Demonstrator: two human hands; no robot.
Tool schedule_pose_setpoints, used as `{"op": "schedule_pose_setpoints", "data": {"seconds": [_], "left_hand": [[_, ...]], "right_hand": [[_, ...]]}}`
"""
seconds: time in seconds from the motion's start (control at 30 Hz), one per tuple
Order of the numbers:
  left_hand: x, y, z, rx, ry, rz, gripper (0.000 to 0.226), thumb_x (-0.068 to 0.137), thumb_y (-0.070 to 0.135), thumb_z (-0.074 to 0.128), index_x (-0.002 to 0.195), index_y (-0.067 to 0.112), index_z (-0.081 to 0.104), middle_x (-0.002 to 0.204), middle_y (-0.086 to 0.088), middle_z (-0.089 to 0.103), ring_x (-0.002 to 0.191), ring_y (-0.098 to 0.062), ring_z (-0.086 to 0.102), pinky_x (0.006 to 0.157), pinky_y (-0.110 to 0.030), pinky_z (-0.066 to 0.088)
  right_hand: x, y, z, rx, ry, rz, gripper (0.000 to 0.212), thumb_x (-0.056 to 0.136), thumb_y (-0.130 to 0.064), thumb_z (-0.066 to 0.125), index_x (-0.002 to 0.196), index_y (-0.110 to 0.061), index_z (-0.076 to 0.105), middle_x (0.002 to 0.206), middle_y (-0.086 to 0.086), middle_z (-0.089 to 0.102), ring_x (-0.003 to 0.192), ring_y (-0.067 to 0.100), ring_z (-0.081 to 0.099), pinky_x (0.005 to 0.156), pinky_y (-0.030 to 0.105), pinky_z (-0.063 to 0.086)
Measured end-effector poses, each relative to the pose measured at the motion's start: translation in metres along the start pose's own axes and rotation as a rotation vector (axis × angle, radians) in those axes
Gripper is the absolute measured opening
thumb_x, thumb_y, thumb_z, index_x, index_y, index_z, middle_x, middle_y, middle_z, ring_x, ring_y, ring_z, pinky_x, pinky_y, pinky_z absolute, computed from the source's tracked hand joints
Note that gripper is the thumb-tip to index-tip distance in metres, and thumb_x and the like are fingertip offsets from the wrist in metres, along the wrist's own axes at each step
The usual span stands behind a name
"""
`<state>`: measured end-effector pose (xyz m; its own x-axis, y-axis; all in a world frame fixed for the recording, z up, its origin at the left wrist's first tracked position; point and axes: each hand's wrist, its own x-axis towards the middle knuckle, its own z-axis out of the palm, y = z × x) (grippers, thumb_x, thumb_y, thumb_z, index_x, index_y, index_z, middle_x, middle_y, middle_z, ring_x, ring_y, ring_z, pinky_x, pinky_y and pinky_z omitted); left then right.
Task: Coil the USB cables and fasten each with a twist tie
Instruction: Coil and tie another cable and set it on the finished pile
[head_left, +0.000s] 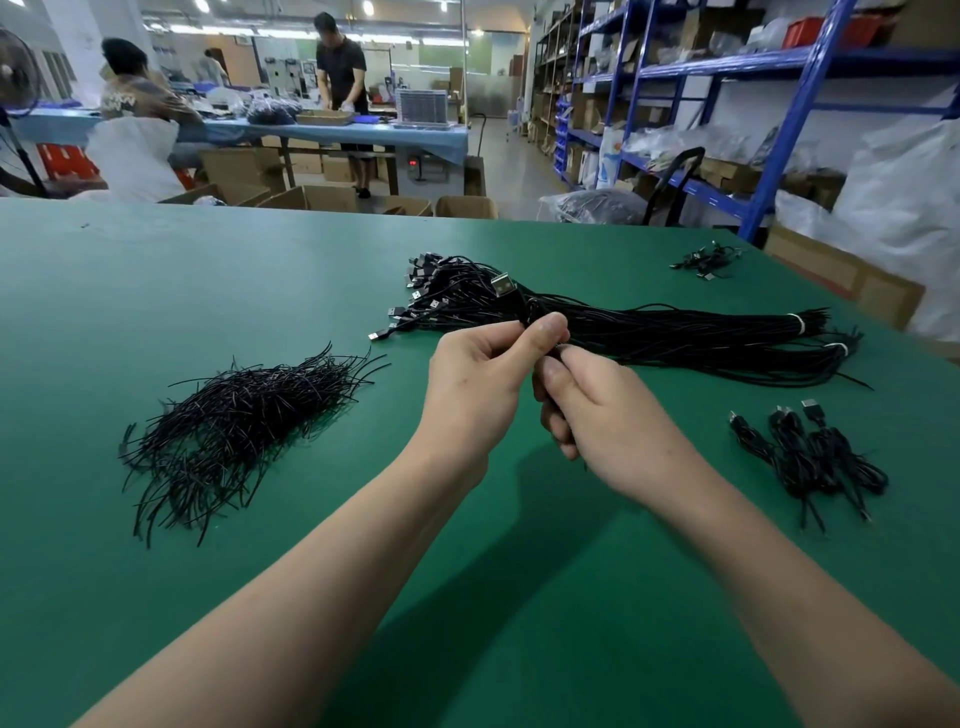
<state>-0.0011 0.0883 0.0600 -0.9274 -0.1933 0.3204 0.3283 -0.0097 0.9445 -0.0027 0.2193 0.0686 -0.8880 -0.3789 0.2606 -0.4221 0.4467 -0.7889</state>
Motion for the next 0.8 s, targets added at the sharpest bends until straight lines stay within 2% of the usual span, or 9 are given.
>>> {"op": "schedule_pose_setpoints", "data": {"seconds": [0.07, 0.13, 0.2, 0.3, 0.33, 0.43, 0.5, 0.63, 0.8], "left_hand": [[0.001, -0.003, -0.001, 0.016, -0.023, -0.014, 0.028, 0.095, 0.031, 0.069, 0.082, 0.007, 0.077, 0.054, 0.002, 0.058, 0.051, -0.003, 0.047, 0.053, -0.012, 0.037], [0.005, -0.005, -0.005, 0.042, -0.076, -0.031, 0.028, 0.095, 0.036, 0.068, 0.086, 0.011, 0.079, 0.059, 0.000, 0.060, 0.060, -0.005, 0.050, 0.063, -0.015, 0.039], [0.011, -0.008, -0.012, 0.099, -0.156, -0.045, 0.031, 0.096, 0.043, 0.064, 0.087, 0.017, 0.079, 0.067, 0.000, 0.061, 0.069, -0.009, 0.052, 0.071, -0.023, 0.041], [0.025, -0.020, -0.035, 0.233, -0.227, -0.126, 0.048, 0.094, 0.064, 0.050, 0.097, 0.024, 0.077, 0.082, 0.006, 0.065, 0.074, -0.011, 0.054, 0.068, -0.026, 0.042], [0.032, -0.027, -0.049, 0.373, -0.196, -0.133, 0.052, 0.094, 0.066, 0.046, 0.106, 0.026, 0.076, 0.093, 0.007, 0.071, 0.083, -0.012, 0.061, 0.074, -0.028, 0.047], [0.047, -0.052, -0.107, 1.276, 0.032, -0.006, 0.044, 0.103, 0.051, 0.043, 0.125, 0.024, 0.069, 0.126, -0.003, 0.068, 0.119, -0.027, 0.058, 0.098, -0.040, 0.046], [0.049, -0.062, -0.140, 1.490, 0.086, -0.036, 0.038, 0.105, 0.043, 0.042, 0.123, 0.022, 0.069, 0.131, -0.004, 0.065, 0.123, -0.031, 0.052, 0.098, -0.043, 0.040], [0.047, -0.076, -0.157, 1.500, 0.080, -0.069, 0.031, 0.103, 0.039, 0.049, 0.113, 0.025, 0.075, 0.130, 0.002, 0.066, 0.124, -0.027, 0.049, 0.099, -0.044, 0.033], [0.048, -0.075, -0.152, 1.501, 0.201, -0.006, 0.028, 0.098, 0.040, 0.059, 0.095, 0.022, 0.079, 0.107, -0.001, 0.073, 0.110, -0.029, 0.054, 0.089, -0.042, 0.033]], "right_hand": [[-0.001, 0.002, 0.001, -0.126, 0.053, -0.033, 0.035, 0.107, -0.030, 0.037, 0.075, -0.022, 0.046, 0.053, -0.007, 0.048, 0.050, 0.016, 0.045, 0.055, 0.043, 0.044], [-0.001, 0.003, 0.003, -0.098, 0.067, 0.000, 0.035, 0.107, -0.027, 0.037, 0.075, -0.018, 0.046, 0.052, -0.007, 0.045, 0.048, 0.015, 0.041, 0.052, 0.038, 0.039], [0.000, 0.002, 0.007, 0.119, 0.060, 0.101, 0.034, 0.108, -0.023, 0.036, 0.077, -0.014, 0.045, 0.053, -0.004, 0.040, 0.046, 0.013, 0.036, 0.047, 0.029, 0.034], [-0.001, 0.001, 0.006, 0.460, 0.012, 0.233, 0.033, 0.110, -0.024, 0.034, 0.080, -0.015, 0.043, 0.054, -0.004, 0.035, 0.044, 0.011, 0.032, 0.047, 0.022, 0.032], [-0.002, 0.000, 0.005, 0.557, -0.013, 0.264, 0.033, 0.110, -0.026, 0.034, 0.081, -0.016, 0.043, 0.053, -0.005, 0.035, 0.044, 0.011, 0.032, 0.047, 0.022, 0.032], [-0.003, 0.001, 0.002, 0.765, -0.073, 0.331, 0.032, 0.110, -0.029, 0.036, 0.081, -0.017, 0.045, 0.055, -0.006, 0.033, 0.045, 0.010, 0.031, 0.045, 0.020, 0.034], [-0.003, 0.001, 0.004, 0.804, -0.106, 0.344, 0.032, 0.110, -0.029, 0.037, 0.081, -0.018, 0.046, 0.056, -0.005, 0.033, 0.046, 0.010, 0.030, 0.045, 0.020, 0.035], [-0.003, 0.001, 0.011, 0.809, -0.162, 0.328, 0.031, 0.109, -0.030, 0.038, 0.082, -0.017, 0.046, 0.056, -0.005, 0.033, 0.046, 0.011, 0.032, 0.045, 0.021, 0.036], [-0.004, 0.000, 0.009, 0.776, -0.190, 0.296, 0.031, 0.109, -0.030, 0.038, 0.083, -0.018, 0.046, 0.057, -0.005, 0.034, 0.046, 0.011, 0.034, 0.047, 0.021, 0.038]]}}
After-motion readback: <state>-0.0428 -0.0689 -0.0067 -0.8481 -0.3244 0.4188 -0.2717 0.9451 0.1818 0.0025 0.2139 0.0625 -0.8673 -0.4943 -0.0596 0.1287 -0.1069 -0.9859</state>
